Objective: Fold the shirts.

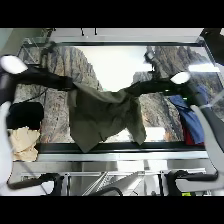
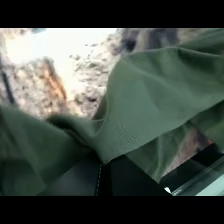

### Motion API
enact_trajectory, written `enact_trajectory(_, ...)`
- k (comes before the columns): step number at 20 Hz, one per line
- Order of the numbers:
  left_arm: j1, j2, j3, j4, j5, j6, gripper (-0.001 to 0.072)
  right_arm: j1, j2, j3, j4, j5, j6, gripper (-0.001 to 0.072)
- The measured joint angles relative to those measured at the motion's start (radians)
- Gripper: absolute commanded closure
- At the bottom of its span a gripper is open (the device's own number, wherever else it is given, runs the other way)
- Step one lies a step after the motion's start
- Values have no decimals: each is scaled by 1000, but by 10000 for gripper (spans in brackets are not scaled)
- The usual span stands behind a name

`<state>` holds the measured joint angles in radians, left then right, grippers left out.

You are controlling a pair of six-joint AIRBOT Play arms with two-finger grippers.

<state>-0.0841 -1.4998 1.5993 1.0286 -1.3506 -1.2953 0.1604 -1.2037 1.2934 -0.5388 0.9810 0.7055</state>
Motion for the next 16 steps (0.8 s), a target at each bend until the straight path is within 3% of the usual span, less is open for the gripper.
enact_trajectory(1,3,-79,53,0,-19,2,676,-4,-57,11,0,-31,0,383)
enact_trajectory(2,8,-143,106,0,-45,-2,340,-12,-100,25,0,-52,-1,318)
enact_trajectory(3,16,-196,160,-1,-74,-13,5,-23,-126,39,0,-65,0,319)
enact_trajectory(8,90,-291,290,0,-252,-105,10,-159,-91,70,-46,28,84,330)
enact_trajectory(10,123,-244,206,16,-295,-119,10,-232,-42,43,-107,123,135,375)
enact_trajectory(13,168,-100,-71,105,-288,-116,10,-343,53,-66,-164,226,177,367)
enact_trajectory(16,218,48,-397,158,-175,-92,10,-428,152,-214,-188,267,193,206)
